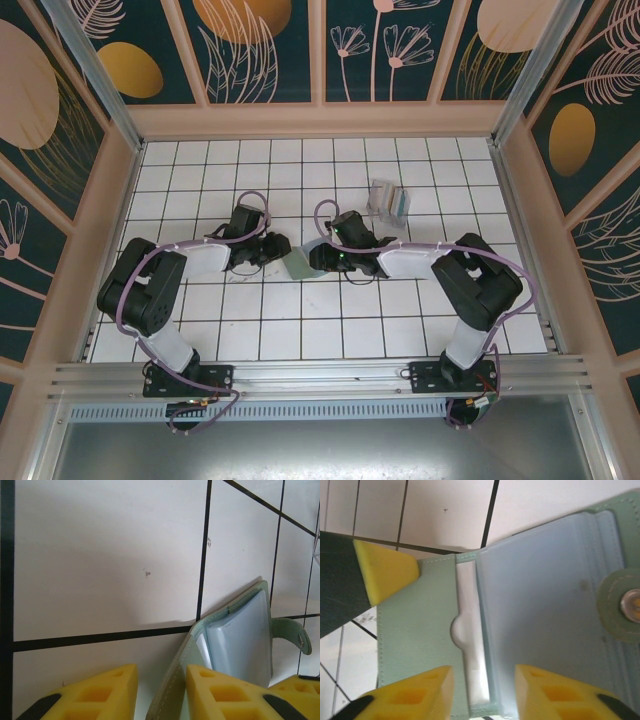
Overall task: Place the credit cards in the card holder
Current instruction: Open the card holder at the center of the table.
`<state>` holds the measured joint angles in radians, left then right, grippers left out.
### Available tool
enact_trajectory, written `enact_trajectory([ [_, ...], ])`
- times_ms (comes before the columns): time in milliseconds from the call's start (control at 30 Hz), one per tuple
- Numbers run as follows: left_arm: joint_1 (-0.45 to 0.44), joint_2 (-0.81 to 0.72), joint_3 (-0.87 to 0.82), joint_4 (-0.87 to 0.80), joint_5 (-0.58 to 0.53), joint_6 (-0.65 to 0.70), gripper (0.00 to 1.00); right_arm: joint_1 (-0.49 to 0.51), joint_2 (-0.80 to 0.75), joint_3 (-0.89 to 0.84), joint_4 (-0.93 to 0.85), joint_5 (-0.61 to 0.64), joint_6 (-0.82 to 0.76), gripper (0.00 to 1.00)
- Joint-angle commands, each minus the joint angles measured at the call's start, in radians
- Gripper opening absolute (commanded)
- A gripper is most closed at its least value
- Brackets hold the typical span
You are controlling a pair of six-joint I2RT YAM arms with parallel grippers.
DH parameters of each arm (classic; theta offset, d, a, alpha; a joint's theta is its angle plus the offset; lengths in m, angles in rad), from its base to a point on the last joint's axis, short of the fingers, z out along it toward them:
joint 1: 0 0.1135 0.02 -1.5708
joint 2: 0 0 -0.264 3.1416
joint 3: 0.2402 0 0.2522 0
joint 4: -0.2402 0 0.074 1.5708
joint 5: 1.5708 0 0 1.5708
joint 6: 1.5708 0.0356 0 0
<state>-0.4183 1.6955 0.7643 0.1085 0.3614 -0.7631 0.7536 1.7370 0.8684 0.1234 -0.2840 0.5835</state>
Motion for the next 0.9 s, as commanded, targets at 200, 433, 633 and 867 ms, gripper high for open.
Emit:
enact_trajectory([
  [200, 0.001, 0.008, 0.014, -0.007, 0.011, 0.009, 0.32, 0.003, -0.043, 0.007, -0.026, 0.032, -0.012, 0.44],
  [433, 0.001, 0.009, 0.011, -0.007, 0.013, 0.012, 0.32, 0.002, -0.09, 0.017, -0.145, 0.227, -0.096, 0.57],
  [633, 0.001, 0.011, 0.001, 0.011, 0.015, 0.004, 0.32, 0.001, -0.086, 0.0, -0.141, 0.23, -0.095, 0.58],
  [867, 0.001, 0.007, -0.008, 0.011, 0.012, 0.003, 0.32, 0.006, -0.054, -0.013, -0.103, 0.182, -0.073, 0.55],
])
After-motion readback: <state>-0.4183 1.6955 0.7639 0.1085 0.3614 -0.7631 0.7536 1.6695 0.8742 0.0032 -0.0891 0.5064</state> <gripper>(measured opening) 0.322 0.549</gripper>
